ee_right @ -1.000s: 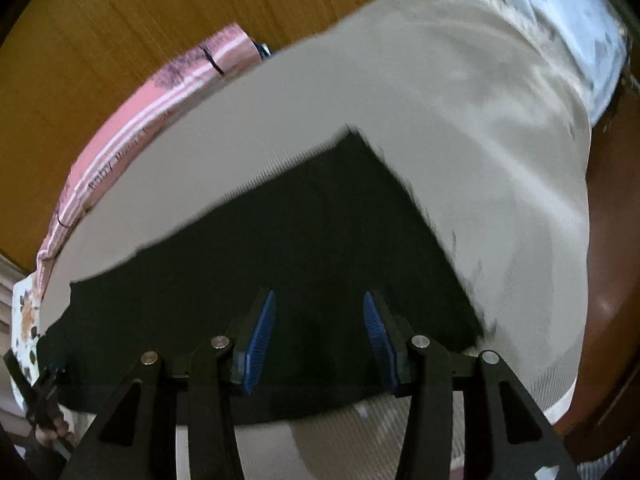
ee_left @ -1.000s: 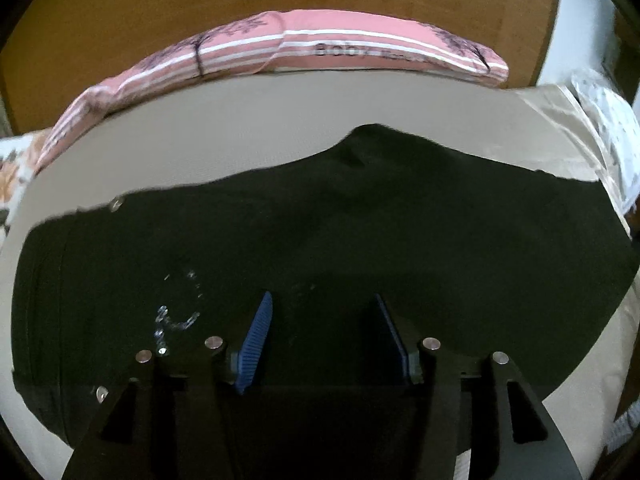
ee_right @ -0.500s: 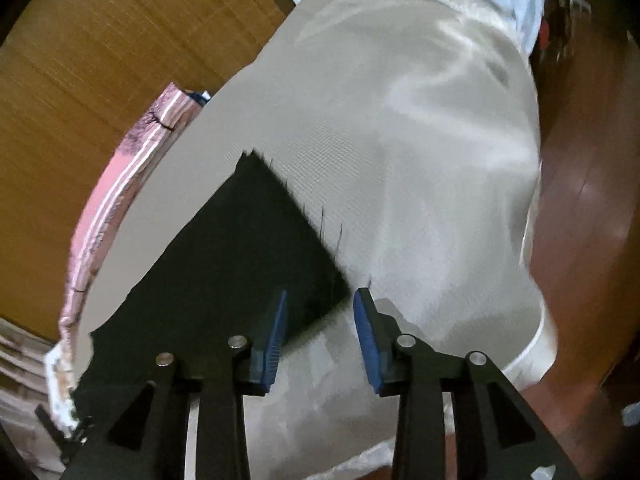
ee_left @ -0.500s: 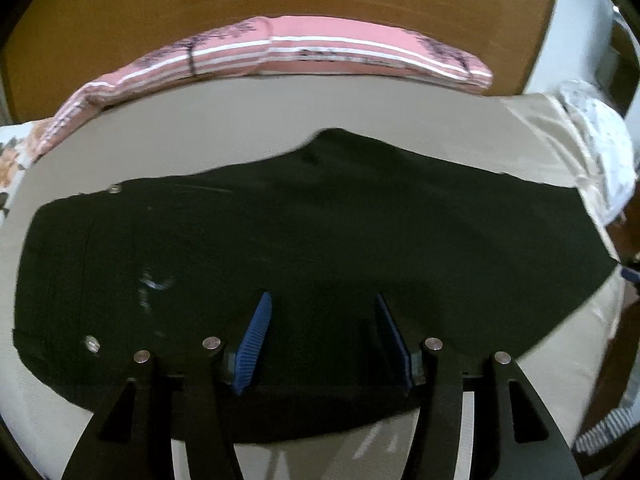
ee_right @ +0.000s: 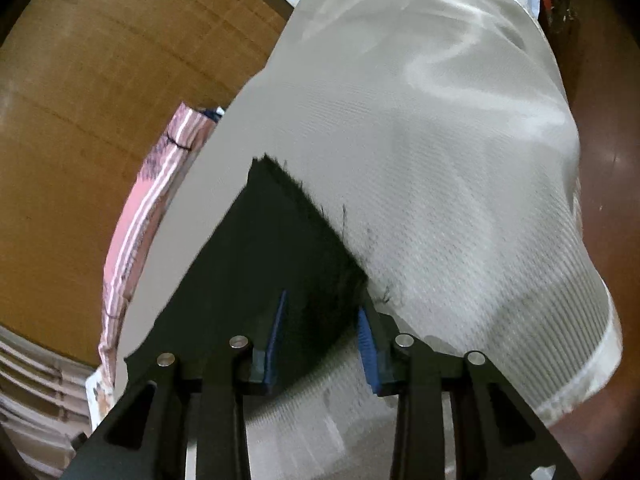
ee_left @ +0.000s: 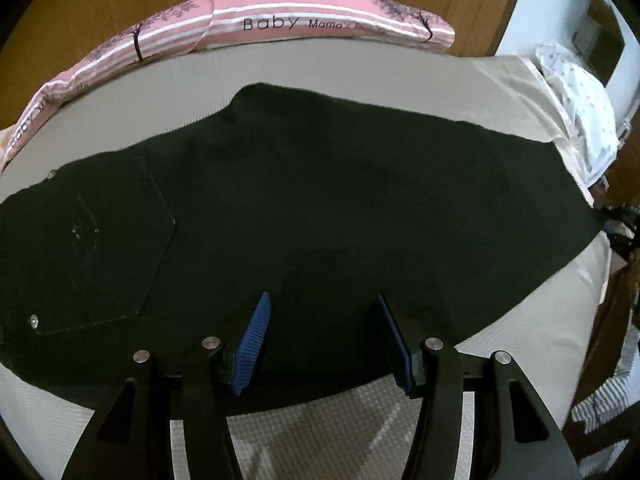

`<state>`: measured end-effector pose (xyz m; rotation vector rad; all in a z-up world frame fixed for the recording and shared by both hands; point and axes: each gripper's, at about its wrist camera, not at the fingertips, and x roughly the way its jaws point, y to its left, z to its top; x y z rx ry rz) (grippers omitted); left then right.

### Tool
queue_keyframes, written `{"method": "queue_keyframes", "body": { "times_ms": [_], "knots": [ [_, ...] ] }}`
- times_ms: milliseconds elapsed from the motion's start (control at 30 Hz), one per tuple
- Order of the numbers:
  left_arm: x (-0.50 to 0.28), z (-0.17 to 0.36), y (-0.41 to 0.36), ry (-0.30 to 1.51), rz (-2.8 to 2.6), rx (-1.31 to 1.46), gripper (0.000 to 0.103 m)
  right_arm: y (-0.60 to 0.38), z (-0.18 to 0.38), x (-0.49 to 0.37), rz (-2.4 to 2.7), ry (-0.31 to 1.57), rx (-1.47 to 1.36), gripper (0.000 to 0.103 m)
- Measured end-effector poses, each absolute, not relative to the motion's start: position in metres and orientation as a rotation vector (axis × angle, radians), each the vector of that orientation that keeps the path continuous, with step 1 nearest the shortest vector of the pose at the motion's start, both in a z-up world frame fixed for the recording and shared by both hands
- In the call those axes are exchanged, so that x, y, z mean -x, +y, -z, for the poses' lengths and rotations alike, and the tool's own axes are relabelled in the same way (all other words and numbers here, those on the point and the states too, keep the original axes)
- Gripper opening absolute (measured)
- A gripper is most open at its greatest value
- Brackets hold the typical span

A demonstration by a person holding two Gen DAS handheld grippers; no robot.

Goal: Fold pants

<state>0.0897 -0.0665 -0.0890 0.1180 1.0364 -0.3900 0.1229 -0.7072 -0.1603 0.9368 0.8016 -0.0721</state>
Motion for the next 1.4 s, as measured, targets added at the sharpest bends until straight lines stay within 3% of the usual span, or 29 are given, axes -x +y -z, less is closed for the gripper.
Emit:
{"method": "queue_keyframes", "body": {
  "times_ms": [33, 67, 200, 400, 700, 1100, 1400],
  "knots": [
    [-0.089, 0.089, -0.068, 1.023, 0.385, -0.13, 0.056, -0.708, 0.161, -0.127, 0.071, 0.801, -0.941, 0.024],
    [-0.09, 0.09, -0.069, 1.023, 0.382, -0.137, 0.056, -0.708, 0.162, -0.131, 0.073, 0.813, -0.939, 0.014],
    [-0.094, 0.09, -0.07, 1.02, 0.379, -0.128, 0.057, -0.707, 0.161, -0.132, 0.082, 0.824, -0.968, 0.009],
    [-0.102, 0.08, -0.052, 1.029, 0.39, -0.018, 0.057, -0.68, 0.124, -0.14, -0.023, 0.783, -0.997, 0.008],
    [-0.099, 0.052, 0.001, 0.967, 0.334, 0.093, 0.058, -0.539, 0.07, -0.206, -0.3, 0.841, -0.843, 0.008],
    [-0.086, 0.035, 0.068, 0.911, 0.267, 0.204, 0.059, -0.32, 0.093, -0.221, -0.638, 1.064, -0.609, 0.008],
    [-0.086, 0.034, 0.076, 0.915, 0.297, 0.26, 0.059, -0.28, 0.118, -0.192, -0.666, 1.147, -0.412, 0.009]
  ]
}}
